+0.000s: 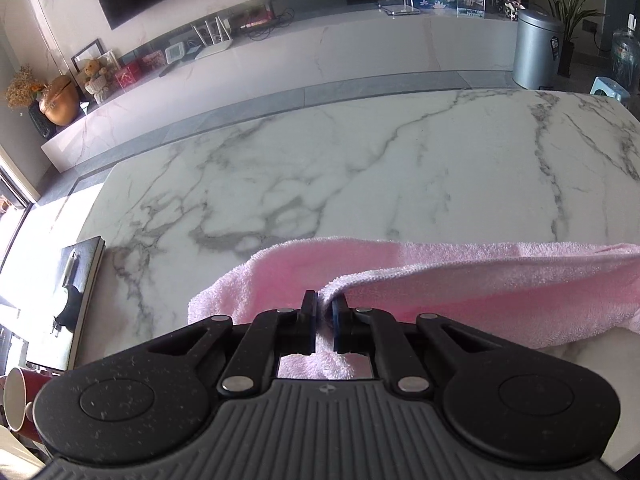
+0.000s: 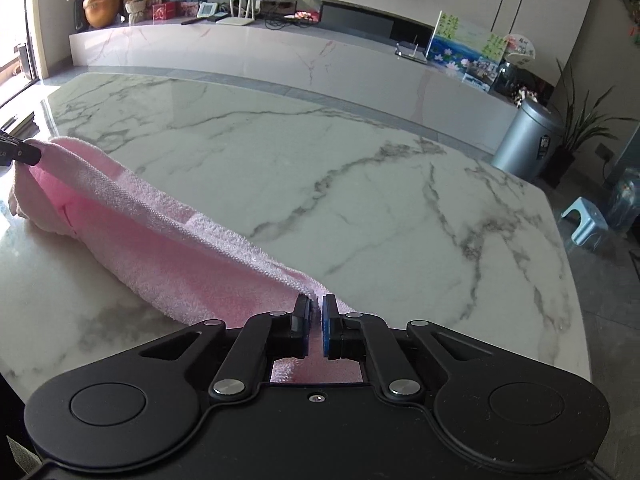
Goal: Fold towel
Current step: 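Lift the towel high with both grippers, shaking it open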
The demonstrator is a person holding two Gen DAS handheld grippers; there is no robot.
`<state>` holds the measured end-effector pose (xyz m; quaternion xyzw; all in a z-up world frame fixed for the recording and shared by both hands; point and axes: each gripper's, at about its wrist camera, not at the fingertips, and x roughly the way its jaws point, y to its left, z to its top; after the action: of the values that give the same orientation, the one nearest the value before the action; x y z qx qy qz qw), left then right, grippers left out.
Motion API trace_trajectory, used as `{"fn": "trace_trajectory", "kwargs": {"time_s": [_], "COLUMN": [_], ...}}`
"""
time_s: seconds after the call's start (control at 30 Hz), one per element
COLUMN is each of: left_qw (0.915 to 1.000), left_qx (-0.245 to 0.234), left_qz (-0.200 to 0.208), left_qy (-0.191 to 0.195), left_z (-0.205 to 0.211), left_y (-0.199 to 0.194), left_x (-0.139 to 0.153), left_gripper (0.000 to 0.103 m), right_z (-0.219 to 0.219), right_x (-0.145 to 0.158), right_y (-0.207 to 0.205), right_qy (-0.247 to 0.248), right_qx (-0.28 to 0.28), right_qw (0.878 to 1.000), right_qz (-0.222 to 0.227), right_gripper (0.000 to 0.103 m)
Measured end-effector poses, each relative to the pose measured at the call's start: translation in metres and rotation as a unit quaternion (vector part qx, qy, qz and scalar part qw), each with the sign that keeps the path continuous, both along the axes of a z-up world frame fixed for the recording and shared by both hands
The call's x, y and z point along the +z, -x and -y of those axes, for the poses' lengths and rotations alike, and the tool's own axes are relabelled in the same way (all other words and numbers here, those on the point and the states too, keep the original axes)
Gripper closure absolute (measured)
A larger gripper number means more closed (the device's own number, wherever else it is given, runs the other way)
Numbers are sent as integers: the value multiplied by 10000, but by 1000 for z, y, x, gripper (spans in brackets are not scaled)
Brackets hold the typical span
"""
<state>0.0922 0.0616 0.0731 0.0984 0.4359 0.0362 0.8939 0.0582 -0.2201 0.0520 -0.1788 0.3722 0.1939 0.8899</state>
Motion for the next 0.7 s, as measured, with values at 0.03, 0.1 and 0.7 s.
{"fn": "trace_trajectory", "kwargs": {"time_s": [0.03,0.1,0.7], "left_qw": [9999,9995,9838], "left_qx": [-34,-100,-552], "left_qz": [90,276,1509], "left_qy": [-41,-123,-791], "left_z": [0,1,36], "left_y": [-1,-3,-53], "left_x": [8,25,138], "left_gripper": [97,97,99], "right_z": [-1,-5,-10], "right_x": [8,27,161], "right_y": [0,0,-47], "right_qy": [7,65,240], "right_qx": [13,53,-150], "right_qw": [9999,9993,9821], "right_qz": [104,357,1864], "right_gripper": [100,100,101]}}
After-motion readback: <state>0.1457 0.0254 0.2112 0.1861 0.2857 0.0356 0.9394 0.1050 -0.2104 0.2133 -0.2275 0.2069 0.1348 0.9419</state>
